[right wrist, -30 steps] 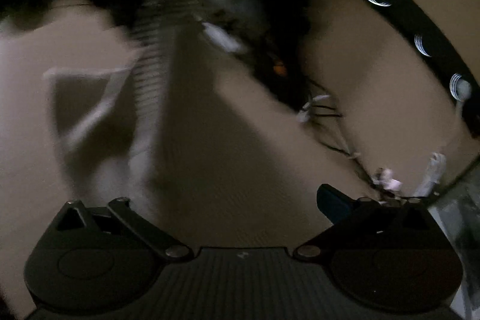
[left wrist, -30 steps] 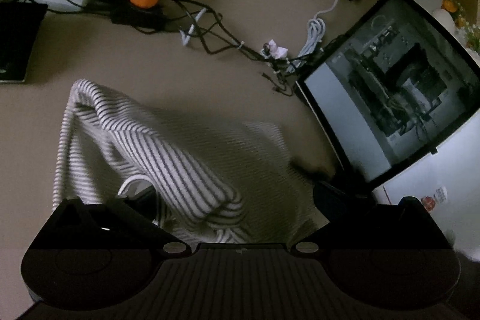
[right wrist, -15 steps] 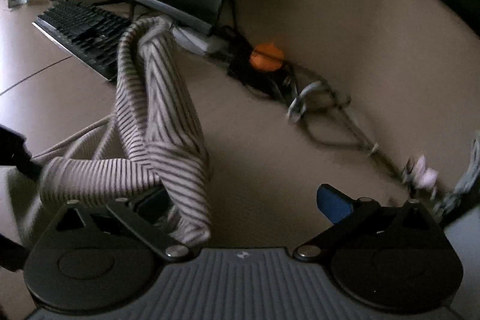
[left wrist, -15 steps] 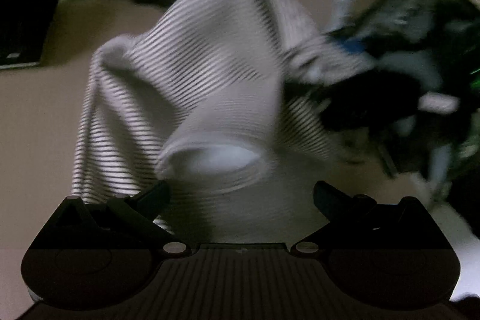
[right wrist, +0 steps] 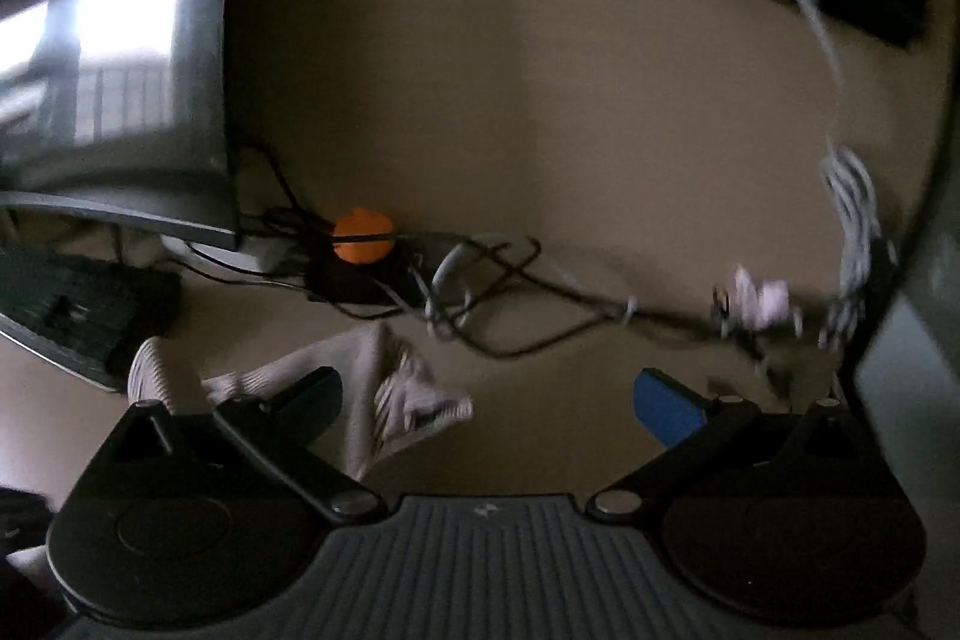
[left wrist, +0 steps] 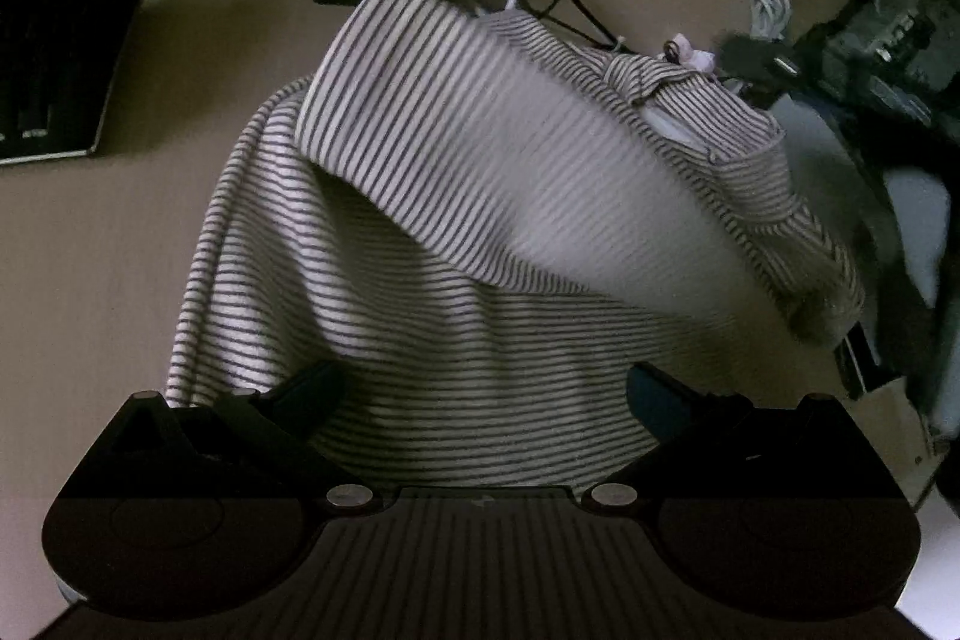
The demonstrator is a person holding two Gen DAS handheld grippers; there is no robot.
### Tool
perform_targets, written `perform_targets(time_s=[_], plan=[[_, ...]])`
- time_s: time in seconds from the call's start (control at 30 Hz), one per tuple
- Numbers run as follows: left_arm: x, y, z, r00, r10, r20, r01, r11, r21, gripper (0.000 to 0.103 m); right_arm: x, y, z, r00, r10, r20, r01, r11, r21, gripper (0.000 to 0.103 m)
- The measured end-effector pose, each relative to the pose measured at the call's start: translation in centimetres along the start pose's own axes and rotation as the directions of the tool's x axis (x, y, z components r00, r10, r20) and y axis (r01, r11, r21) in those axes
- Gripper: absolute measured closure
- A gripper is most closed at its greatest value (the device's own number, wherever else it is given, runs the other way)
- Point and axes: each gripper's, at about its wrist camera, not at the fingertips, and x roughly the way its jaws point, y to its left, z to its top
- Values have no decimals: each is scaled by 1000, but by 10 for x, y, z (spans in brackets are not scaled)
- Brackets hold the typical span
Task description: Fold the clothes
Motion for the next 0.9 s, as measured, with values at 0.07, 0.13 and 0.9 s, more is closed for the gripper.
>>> perform_targets(time_s=[0.07, 0.13, 0.9], plan=[[-1, 0, -2, 1000, 2, 4, -2, 1000, 10, 0, -14, -4, -15, 999, 54, -4, -54, 999, -2, 0], [0, -1, -2, 1000, 6, 2, -6, 1000, 16, 0, -27, 3, -32, 993, 108, -45, -112, 990, -88, 0], [10, 6, 3, 999, -35, -24, 35, 999, 1, 0, 33, 13, 44, 996, 65, -54, -78, 956, -282, 0]])
